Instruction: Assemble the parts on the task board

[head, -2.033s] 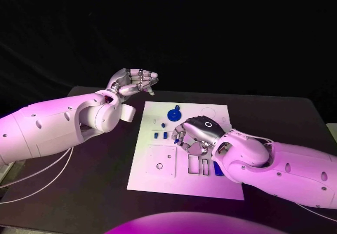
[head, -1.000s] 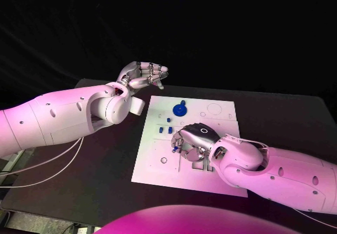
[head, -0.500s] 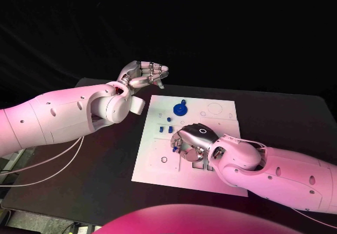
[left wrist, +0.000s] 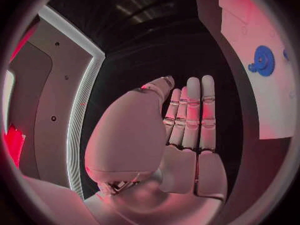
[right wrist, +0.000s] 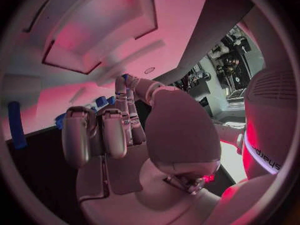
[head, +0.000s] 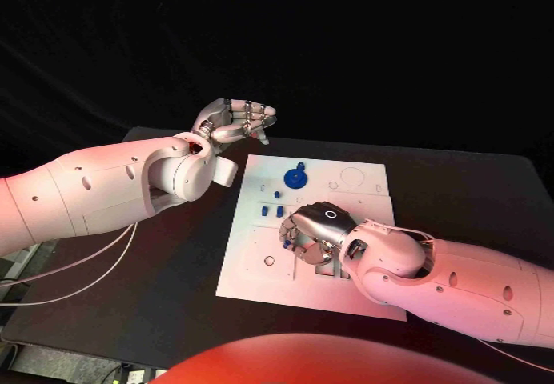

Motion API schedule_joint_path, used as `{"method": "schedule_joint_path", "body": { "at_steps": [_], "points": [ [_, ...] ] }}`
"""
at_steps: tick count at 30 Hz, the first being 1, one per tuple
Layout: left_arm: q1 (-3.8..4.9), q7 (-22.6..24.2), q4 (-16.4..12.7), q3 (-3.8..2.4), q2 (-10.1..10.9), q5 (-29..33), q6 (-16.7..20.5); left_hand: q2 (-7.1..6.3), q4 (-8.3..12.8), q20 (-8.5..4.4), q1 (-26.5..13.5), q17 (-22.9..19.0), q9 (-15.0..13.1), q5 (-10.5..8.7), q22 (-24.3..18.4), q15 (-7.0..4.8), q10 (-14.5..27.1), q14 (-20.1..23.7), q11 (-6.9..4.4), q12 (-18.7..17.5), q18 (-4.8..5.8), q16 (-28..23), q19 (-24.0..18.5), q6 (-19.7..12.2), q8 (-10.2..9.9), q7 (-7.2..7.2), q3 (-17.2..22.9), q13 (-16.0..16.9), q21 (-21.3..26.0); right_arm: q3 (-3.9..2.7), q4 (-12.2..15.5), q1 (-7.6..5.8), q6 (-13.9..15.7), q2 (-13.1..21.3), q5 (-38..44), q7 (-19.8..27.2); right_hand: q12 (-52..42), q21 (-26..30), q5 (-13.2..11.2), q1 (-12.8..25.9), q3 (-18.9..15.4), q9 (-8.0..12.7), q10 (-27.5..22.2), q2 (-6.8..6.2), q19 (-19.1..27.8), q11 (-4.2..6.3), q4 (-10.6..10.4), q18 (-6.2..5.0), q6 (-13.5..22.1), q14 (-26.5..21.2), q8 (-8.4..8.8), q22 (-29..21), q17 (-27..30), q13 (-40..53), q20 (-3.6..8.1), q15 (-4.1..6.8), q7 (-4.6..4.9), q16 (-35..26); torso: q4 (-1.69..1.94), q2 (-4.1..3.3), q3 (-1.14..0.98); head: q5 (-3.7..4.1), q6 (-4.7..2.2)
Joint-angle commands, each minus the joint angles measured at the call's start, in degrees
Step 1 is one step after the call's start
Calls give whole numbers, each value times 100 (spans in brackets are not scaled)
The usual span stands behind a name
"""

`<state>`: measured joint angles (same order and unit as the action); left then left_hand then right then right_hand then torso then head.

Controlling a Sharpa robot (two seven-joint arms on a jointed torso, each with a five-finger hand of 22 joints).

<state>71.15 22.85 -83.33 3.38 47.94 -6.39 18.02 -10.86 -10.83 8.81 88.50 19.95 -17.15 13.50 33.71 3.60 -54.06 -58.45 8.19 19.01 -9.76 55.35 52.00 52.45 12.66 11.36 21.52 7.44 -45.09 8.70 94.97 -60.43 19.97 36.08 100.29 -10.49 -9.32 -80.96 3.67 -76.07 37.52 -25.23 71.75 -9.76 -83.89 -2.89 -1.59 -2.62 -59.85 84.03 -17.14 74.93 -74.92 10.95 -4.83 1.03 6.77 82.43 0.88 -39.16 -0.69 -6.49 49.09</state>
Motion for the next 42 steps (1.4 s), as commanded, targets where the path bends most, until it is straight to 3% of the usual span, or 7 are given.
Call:
{"method": "schedule_joint_path", "body": {
  "at_steps": [1,8,16,28,39,41,42],
  "points": [
    [8,17,-11,-4,-15,28,-88,-39,9,-1,-29,-8,8,30,5,13,44,32,-1,11,-53,-24,-40,-31,25,28,29,-7,-19,19,-31,9,-335,-38,154,-123,38,54,31,103,-49,11,-28,2,-222,-19,-13,53,18,323,-8,1118,-69,0,20,22,14,-10,0,3,-3,11,-1],
    [8,12,-13,-4,-15,28,-88,-40,11,1,-33,-9,9,29,7,15,52,35,1,14,-54,-23,-44,-38,27,30,33,-8,-20,36,-60,10,-369,-67,187,-168,63,75,51,137,-68,15,-47,-16,-213,-28,-23,49,45,320,10,1111,-57,0,14,14,23,-16,-2,4,-4,16,3],
    [8,3,-14,-4,-11,28,-91,-40,11,1,-33,-9,9,29,7,15,52,35,1,14,-54,-23,-44,-38,27,30,33,-8,-20,42,-50,10,-192,-40,189,-169,258,215,224,372,-225,171,-358,-275,-158,-201,-114,26,580,309,380,1064,-32,-32,-88,-127,225,-15,-4,6,-3,20,-15],
    [7,-20,-20,-4,23,28,-100,-33,19,5,-33,-10,12,29,13,17,68,44,4,23,-55,-23,-53,-46,33,32,48,-10,-24,4,415,-3,461,398,223,-234,281,383,255,369,-334,264,-560,-429,-95,-210,-89,-13,899,285,603,1003,38,-34,-133,-144,208,-43,-3,9,-3,58,-54],
    [7,-25,-21,-3,52,28,-119,-29,25,6,-30,-11,12,29,16,18,75,47,5,26,-56,-23,-56,-47,37,33,56,-10,-27,-153,859,-418,205,1303,-119,-198,312,799,257,417,-492,259,-801,-516,67,-218,-150,-96,812,247,582,842,167,-57,-137,-147,167,-114,-17,17,8,215,-163],
    [7,-23,-21,-3,53,28,-127,-29,25,6,-30,-11,12,29,16,18,75,47,5,26,-56,-23,-56,-47,37,33,56,-10,-27,-167,826,-540,-81,1448,-223,-174,442,1453,473,432,-932,289,-1228,-529,322,-293,-234,-217,898,181,652,576,361,-164,-180,-205,142,-228,-21,21,10,244,-185],
    [7,-22,-21,-3,53,28,-130,-29,25,6,-30,-11,12,29,16,18,75,47,5,26,-56,-23,-56,-47,37,33,56,-10,-27,-171,800,-584,-203,1507,-248,-161,353,1771,659,199,-1916,316,-1408,-294,401,-327,-382,-270,933,139,715,422,462,-235,-224,-249,52,-284,-19,16,6,253,-190]
  ]
}}
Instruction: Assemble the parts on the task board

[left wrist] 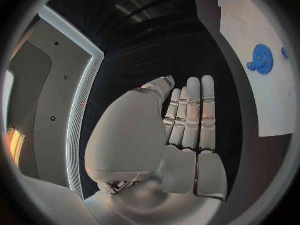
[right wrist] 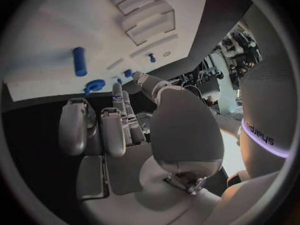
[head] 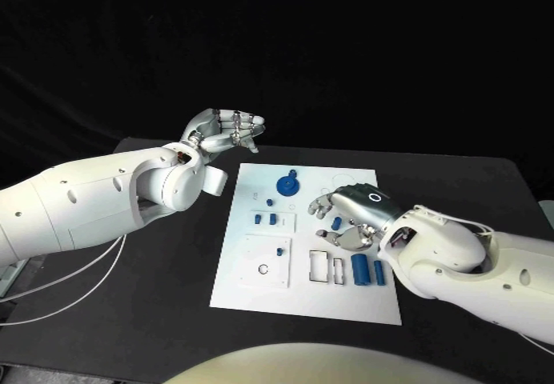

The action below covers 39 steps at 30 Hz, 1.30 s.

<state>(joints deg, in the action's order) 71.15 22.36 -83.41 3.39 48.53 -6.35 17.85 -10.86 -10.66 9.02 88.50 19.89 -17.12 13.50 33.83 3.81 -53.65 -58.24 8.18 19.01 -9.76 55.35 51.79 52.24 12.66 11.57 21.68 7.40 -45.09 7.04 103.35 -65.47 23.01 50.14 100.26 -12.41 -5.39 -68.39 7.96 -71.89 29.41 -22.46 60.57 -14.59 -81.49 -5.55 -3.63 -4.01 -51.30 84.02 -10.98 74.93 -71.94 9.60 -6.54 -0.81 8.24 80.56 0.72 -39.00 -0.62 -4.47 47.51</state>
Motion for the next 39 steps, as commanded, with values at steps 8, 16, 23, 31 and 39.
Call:
{"method": "schedule_joint_path", "body": {
  "at_steps": [8,16,23,31,39],
  "points": [
    [6,43,-8,-3,-11,25,-115,-28,16,-14,-27,-7,9,28,9,-3,41,30,7,31,-56,-23,-39,-26,43,12,48,-7,-30,-12,-221,-197,-1013,274,-198,96,-321,764,297,-917,-2394,97,-516,464,150,-82,-719,-153,77,116,199,291,249,-215,-60,-70,-133,-118,-4,-8,-14,88,-73],
    [6,47,0,-3,-12,25,-107,-28,16,-14,-27,-7,9,28,9,-3,41,30,7,31,-56,-23,-39,-26,43,12,48,-7,-30,-3,-282,-208,-1179,267,-165,97,-521,696,272,-1235,-2466,107,-471,566,81,-51,-970,-136,-35,142,188,318,208,-254,-39,-42,-156,-78,9,-8,-3,110,-73],
    [6,48,2,-3,-11,25,-107,-26,20,-14,-26,-7,9,27,11,-3,43,31,7,36,-57,-21,-41,-26,47,12,53,-6,-33,6,-402,-195,-1072,144,-162,116,-690,436,-45,-1475,-2189,143,-210,705,-58,25,-1068,-89,-187,173,185,431,194,-283,26,25,-154,-65,17,-12,-6,116,-79],
    [6,45,-6,-3,1,25,-110,-20,22,-13,-29,-6,9,27,15,-2,43,30,7,42,-57,-19,-43,-26,51,12,58,-6,-37,16,-619,-115,-1013,-45,-180,135,-710,133,-328,-1586,-1622,191,189,790,-185,108,-1252,-30,-447,211,175,575,143,-356,89,102,-110,-25,12,-15,-12,95,-57],
    [6,40,-9,-3,6,25,-117,-18,20,-11,-35,-6,9,26,17,-1,44,29,8,47,-57,-16,-44,-26,55,13,60,-6,-39,24,-760,-85,-1023,-139,-182,125,-654,58,-374,-1543,-1307,200,385,723,-213,141,-1273,-16,-568,226,163,621,112,-381,122,127,-88,1,8,-12,-13,85,-39]
  ]
}}
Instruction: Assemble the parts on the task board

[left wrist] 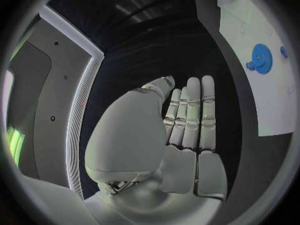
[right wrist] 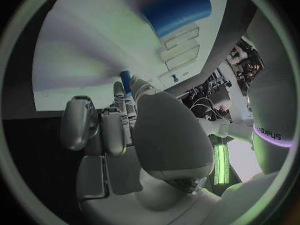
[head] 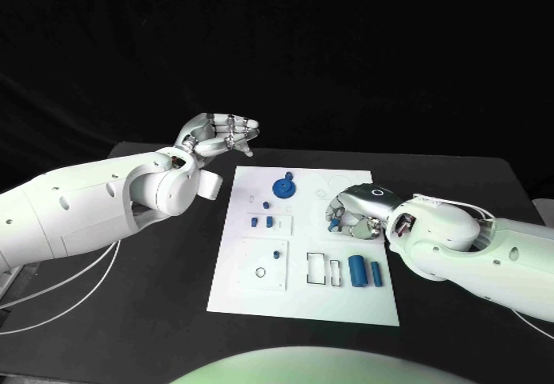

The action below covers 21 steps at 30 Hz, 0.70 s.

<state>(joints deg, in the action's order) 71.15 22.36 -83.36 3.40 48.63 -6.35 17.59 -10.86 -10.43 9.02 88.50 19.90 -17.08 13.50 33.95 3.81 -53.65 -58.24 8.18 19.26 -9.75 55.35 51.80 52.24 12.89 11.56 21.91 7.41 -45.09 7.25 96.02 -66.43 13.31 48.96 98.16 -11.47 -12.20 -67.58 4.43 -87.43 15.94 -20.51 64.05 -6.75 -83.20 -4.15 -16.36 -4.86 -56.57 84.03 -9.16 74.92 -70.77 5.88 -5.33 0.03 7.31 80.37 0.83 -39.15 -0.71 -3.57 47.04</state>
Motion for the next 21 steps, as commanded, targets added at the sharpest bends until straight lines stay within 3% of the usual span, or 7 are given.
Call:
{"method": "schedule_joint_path", "body": {
  "at_steps": [1,6,13,21],
  "points": [
    [7,38,-13,-4,-4,24,-92,-18,-3,-11,-35,-7,5,26,5,-1,45,29,8,22,-58,-16,-44,-26,32,13,37,-7,-39,3,-35,12,-56,-27,29,30,27,-24,-21,10,41,5,37,-62,-42,2,1,69,-41,224,-19,622,-5,-9,0,44,5,19,-5,6,-4,-5,11],
    [7,30,-12,-4,-2,24,-98,-18,-3,-11,-35,-7,5,26,5,-1,45,29,8,22,-58,-16,-44,-26,32,13,37,-7,-39,6,-52,21,-15,-49,33,16,55,-97,-24,51,233,-3,145,-103,-65,14,10,83,-135,232,-45,662,-30,-10,12,53,1,39,-7,4,-1,0,19],
    [7,20,-11,-4,1,24,-102,-14,-6,-9,-47,-7,6,24,8,1,48,29,9,29,-58,-13,-47,-28,36,14,40,-7,-42,7,-8,27,437,-22,101,-8,4,-453,-117,-83,814,-105,568,-39,-175,103,230,145,-484,262,-225,826,-127,75,73,132,-42,108,-4,7,-1,5,28],
    [7,15,4,-4,-7,24,-101,-7,-1,-9,-46,-7,6,25,12,1,52,29,9,35,-59,-11,-49,-29,41,14,49,-7,-45,-14,356,12,853,148,63,43,101,-566,-111,54,1247,-256,772,-127,-203,145,525,168,-547,266,-358,897,-140,156,115,163,-63,127,-6,17,4,-9,23]
  ]
}}
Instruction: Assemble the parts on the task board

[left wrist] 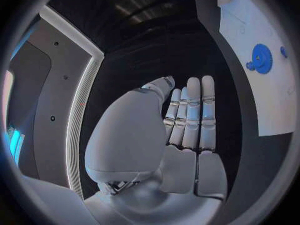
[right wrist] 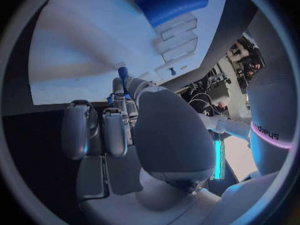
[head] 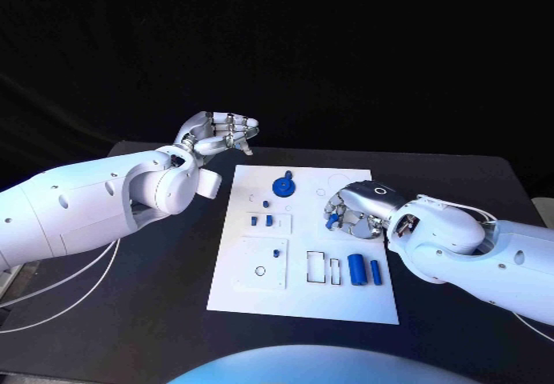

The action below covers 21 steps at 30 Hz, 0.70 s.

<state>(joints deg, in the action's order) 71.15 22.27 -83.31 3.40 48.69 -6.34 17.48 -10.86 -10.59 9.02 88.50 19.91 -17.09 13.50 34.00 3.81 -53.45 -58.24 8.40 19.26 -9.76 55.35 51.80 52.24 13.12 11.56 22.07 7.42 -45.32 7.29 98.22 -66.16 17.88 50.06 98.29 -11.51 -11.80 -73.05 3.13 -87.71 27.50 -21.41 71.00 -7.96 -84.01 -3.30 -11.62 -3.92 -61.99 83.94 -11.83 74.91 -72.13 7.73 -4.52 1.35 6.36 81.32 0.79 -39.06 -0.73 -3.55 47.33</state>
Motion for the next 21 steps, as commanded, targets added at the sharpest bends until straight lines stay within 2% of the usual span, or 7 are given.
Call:
{"method": "schedule_joint_path", "body": {
  "at_steps": [1,7,11,15,18,21],
  "points": [
    [6,24,2,-4,-16,24,-90,-7,15,-9,-46,-8,7,25,6,0,31,29,-13,35,-59,-11,-49,-29,18,14,33,-7,-23,-23,184,-20,419,58,46,45,67,-21,18,96,107,-173,82,-13,-123,60,62,74,-4,276,-96,900,-5,-25,34,30,33,32,-3,11,6,-12,-5],
    [5,25,44,-3,-54,24,-96,-7,21,-9,-43,-8,8,25,10,0,34,31,-13,40,-60,-10,-51,-31,21,13,39,-8,-26,-65,652,-100,570,150,5,48,101,-37,19,153,167,-201,94,-57,-126,58,120,77,3,275,-111,912,-5,-10,35,30,36,34,-4,15,11,-44,-19],
    [4,26,73,-2,-89,24,-104,-7,21,-9,-43,-8,8,25,10,0,34,31,-13,40,-60,-10,-51,-31,21,13,39,-8,-26,-68,798,-92,607,9,-59,92,129,-50,22,201,229,-223,108,-88,-129,57,179,79,11,277,-122,922,-11,7,36,29,42,40,-5,14,12,-120,-16],
    [4,26,108,-1,-133,23,-113,-7,21,-9,-43,-8,8,25,10,0,34,31,-13,40,-60,-10,-51,-31,21,13,39,-8,-26,-56,841,-5,626,-256,-85,159,151,-37,27,232,275,-237,113,-101,-124,53,222,77,19,277,-126,921,-11,19,35,27,49,41,2,4,7,-188,-1],
    [3,29,138,0,-172,23,-120,-7,21,-9,-43,-8,8,25,10,0,34,31,-13,40,-60,-10,-51,-31,21,13,39,-8,-26,-39,804,112,612,-523,-85,218,170,-27,34,260,318,-249,116,-111,-121,50,263,75,28,275,-129,921,-3,30,33,24,55,39,12,6,6,-234,12],
    [3,28,159,1,-206,23,-125,-7,21,-9,-43,-8,8,25,10,0,34,31,-13,40,-60,-10,-51,-31,21,13,39,-8,-26,-7,722,220,555,-760,-85,267,191,-9,34,321,344,-261,120,-130,-115,45,287,72,38,274,-131,919,3,42,30,18,62,38,8,1,15,-272,17]
  ]
}}
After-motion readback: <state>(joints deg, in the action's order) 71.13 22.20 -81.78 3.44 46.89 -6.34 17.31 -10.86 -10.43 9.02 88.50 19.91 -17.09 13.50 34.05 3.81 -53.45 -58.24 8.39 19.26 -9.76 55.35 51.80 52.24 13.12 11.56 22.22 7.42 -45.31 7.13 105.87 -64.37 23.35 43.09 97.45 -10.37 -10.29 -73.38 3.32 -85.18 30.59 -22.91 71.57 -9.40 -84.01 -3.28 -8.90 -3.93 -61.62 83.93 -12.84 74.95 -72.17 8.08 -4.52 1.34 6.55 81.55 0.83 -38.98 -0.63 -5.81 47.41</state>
